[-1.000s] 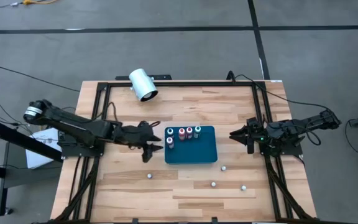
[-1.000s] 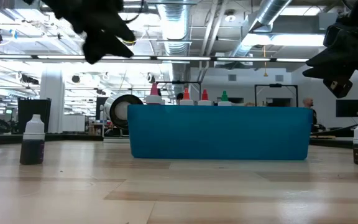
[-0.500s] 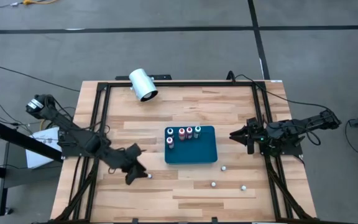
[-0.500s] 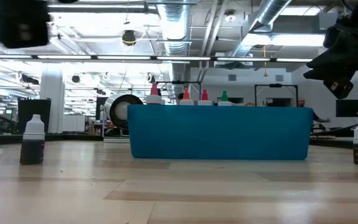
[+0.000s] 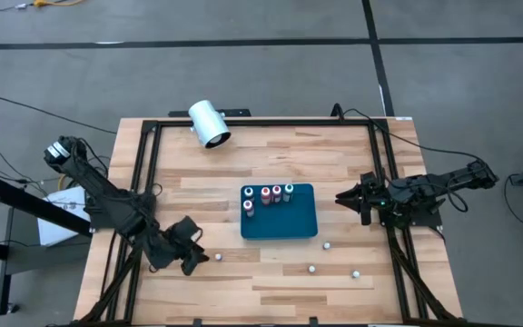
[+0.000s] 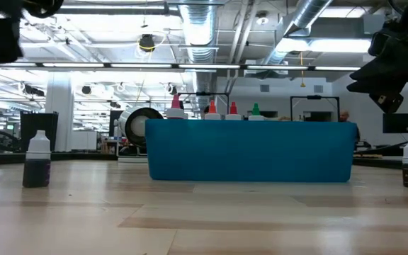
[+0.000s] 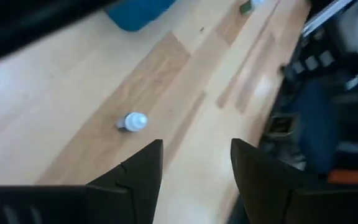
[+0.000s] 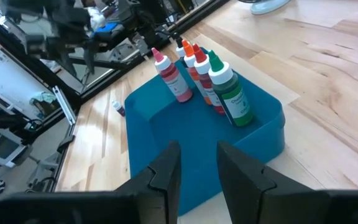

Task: Pick & Place food coloring
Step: Put the small violet food coloring bottle into the blue bin

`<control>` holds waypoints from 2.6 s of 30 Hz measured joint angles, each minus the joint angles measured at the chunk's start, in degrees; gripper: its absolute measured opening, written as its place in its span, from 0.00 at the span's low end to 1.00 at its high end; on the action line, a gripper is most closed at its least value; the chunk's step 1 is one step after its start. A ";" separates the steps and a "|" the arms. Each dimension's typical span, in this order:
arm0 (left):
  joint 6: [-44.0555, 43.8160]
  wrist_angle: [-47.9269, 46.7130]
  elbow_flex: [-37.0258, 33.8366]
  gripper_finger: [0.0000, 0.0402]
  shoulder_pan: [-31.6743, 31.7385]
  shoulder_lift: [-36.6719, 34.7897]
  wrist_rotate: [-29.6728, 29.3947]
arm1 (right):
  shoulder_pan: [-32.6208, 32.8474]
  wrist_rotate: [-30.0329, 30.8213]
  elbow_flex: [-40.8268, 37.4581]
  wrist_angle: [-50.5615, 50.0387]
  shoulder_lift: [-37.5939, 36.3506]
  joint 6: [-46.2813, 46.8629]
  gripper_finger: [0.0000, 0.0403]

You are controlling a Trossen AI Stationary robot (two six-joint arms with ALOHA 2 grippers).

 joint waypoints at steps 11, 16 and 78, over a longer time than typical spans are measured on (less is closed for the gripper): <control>4.97 6.64 -0.02 0.40 -1.04 18.86 -1.75 | 0.00 0.00 0.00 0.01 -0.01 0.00 0.23; 6.22 8.00 -0.02 0.38 -1.68 22.57 -5.34 | 0.00 -0.02 0.00 0.00 -0.02 0.00 0.23; 23.18 8.79 -0.02 0.38 4.13 24.52 -3.62 | 0.00 0.00 0.00 0.02 0.01 1.57 0.23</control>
